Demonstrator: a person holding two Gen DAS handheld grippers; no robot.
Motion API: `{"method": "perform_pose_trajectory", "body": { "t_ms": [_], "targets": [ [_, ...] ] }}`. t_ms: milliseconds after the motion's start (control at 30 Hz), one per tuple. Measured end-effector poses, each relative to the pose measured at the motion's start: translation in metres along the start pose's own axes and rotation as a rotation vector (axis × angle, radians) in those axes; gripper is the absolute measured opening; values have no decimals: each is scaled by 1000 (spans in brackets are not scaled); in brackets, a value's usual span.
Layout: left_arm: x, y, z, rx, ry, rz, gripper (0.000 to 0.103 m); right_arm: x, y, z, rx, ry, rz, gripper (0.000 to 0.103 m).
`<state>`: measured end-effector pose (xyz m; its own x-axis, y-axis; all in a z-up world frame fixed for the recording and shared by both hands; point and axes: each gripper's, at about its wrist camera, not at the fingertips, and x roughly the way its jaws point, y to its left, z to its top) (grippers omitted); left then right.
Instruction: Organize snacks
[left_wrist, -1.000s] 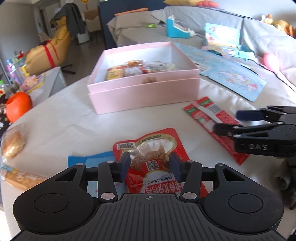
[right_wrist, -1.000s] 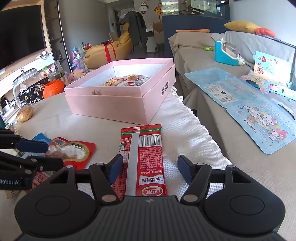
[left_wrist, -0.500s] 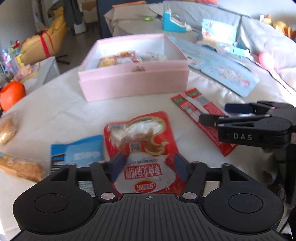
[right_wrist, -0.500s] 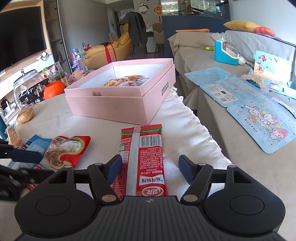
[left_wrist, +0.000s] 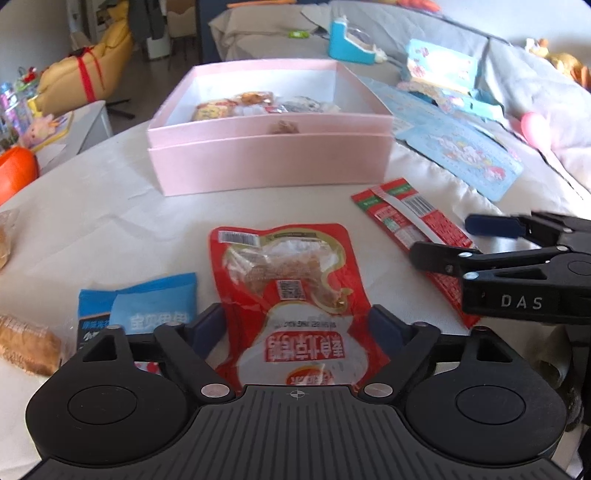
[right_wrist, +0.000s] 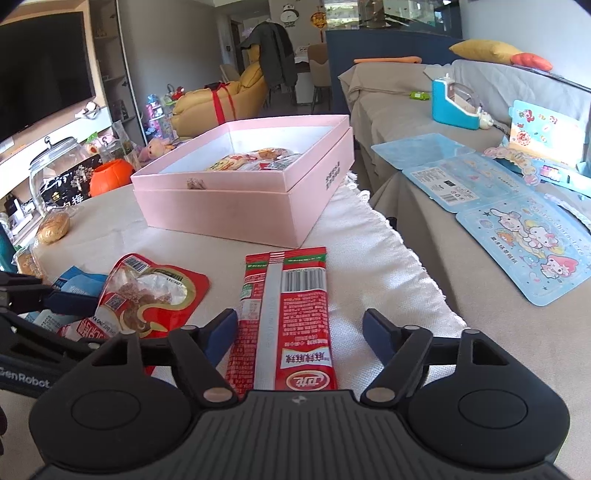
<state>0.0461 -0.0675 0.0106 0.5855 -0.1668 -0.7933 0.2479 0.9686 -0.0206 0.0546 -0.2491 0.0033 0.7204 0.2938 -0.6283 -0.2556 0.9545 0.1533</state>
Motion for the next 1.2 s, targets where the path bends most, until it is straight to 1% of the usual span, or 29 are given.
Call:
{"method": "perform_pose_trajectory", "body": {
  "t_ms": [33, 100, 233, 300, 400, 500, 600, 633, 667, 700, 733, 767, 800, 833, 867, 933, 1000, 1100, 1200],
  "targets": [
    [2, -4, 0, 15, 5, 1, 96, 1, 1, 0, -9, 5, 3, 82],
    [5, -10, -1, 40, -9, 21, 99, 3, 4, 0, -31, 16, 8, 88],
    [5, -7, -4, 57, -48, -3, 99, 4, 4, 1, -31, 29, 16, 90],
    [4, -4, -7, 67, -68, -19, 97, 4, 5, 2, -33, 42, 17, 93],
    [0, 0, -11, 82, -83, -36, 93, 6, 12, 5, -56, 95, -7, 96],
    [-2, 5, -9, 67, -68, -50, 92, 11, 19, 14, -100, 165, -23, 97],
    [-1, 8, -6, 41, -56, -66, 93, 17, 18, 22, -64, 170, -21, 97],
    [0, 8, -5, 43, -52, -70, 93, 20, 18, 24, -58, 168, -28, 97],
    [1, 5, -5, 67, -42, -61, 95, 23, 21, 25, -64, 170, -41, 96],
    [3, 0, -4, 96, -32, -48, 96, 25, 23, 26, -76, 174, -55, 93],
    [4, -1, -3, 99, -27, -42, 96, 26, 26, 26, -90, 176, -65, 91],
    [6, 0, -2, 85, -20, -48, 97, 25, 28, 26, -102, 173, -63, 84],
    [7, 0, 1, 81, -17, -49, 97, 23, 28, 26, -110, 172, -55, 73],
    [9, 1, 2, 82, -17, -50, 97, 20, 28, 26, -115, 170, -54, 66],
    [9, 2, 3, 85, -20, -51, 96, 16, 26, 26, -114, 171, -51, 54],
    [10, 2, 2, 105, -32, -50, 97, 11, 20, 28, -87, 185, -37, 49],
    [8, 3, -1, 104, -47, -48, 93, 7, 15, 29, -66, 192, -23, 47],
    [1, 2, -7, 101, -60, -51, 89, 2, 13, 27, -65, 199, -28, 46],
    [-8, 1, -14, 100, -73, -70, 84, -4, 13, 25, -76, 204, -23, 46]
  ]
}}
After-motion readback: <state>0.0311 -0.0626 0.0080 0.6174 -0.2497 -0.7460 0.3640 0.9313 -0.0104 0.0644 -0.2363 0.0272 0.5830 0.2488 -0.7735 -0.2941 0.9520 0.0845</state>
